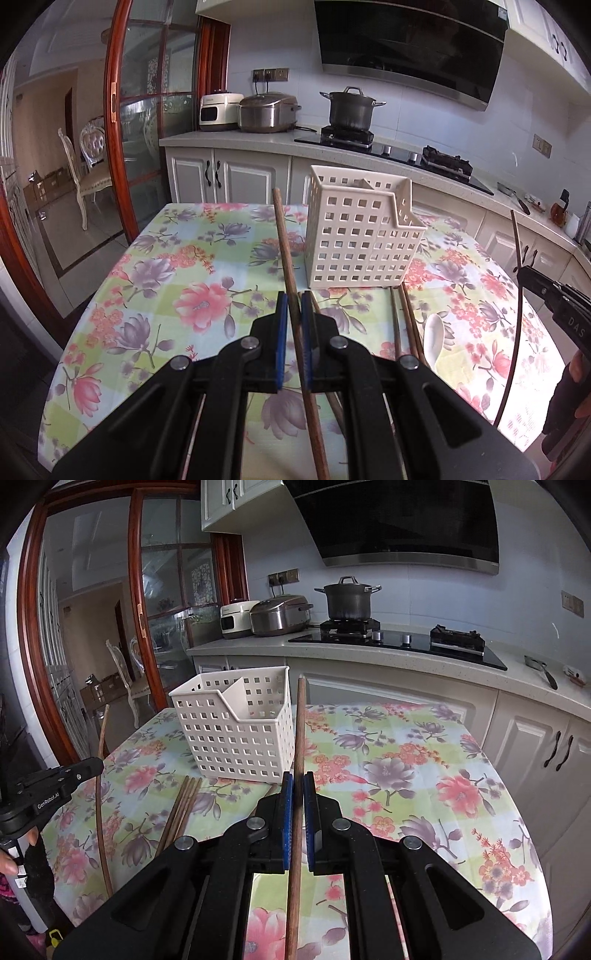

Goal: Organize utensils
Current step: 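Lift the held chopsticks with both tools and carry them toward the white basket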

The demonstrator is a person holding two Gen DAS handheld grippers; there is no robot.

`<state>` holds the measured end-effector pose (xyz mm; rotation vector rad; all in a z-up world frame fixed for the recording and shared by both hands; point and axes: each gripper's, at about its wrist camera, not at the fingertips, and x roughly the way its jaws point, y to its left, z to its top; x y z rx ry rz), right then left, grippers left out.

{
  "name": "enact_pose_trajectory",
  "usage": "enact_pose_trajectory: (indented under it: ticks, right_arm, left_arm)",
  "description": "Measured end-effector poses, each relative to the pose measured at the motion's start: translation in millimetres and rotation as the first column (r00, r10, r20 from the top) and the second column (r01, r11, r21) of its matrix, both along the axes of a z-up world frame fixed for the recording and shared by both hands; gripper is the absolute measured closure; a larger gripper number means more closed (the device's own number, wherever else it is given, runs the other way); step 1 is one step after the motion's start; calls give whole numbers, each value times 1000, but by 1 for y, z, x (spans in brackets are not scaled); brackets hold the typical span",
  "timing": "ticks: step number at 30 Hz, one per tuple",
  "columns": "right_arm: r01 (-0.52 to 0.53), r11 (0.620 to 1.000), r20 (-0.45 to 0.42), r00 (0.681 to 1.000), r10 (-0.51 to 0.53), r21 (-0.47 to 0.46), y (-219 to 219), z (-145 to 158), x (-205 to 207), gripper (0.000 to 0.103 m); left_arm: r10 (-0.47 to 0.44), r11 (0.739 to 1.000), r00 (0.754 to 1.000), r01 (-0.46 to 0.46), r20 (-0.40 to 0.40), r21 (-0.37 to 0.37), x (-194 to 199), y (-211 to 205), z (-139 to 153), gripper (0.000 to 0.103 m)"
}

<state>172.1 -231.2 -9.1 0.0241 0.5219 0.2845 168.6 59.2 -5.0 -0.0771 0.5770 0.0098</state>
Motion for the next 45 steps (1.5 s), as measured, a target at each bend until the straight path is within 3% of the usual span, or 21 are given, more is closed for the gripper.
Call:
enact_pose_trajectory:
  ticks: [9,23,45]
  right_arm:
    - [-6,999,39,999,5,35,-7,9,-21,96]
    - [-46,999,137,990,44,9,-3,25,-49,96]
    - [-48,999,163,986,45,13,-3,31,-57,97]
  left_arm:
    - [-5,1000,999,5,39,-8,-17,-4,9,96]
    - [-9,1000,994,6,112,24,-40,-14,24,97]
    - [-1,999,985,-8,175,49,-53,-19,43,97]
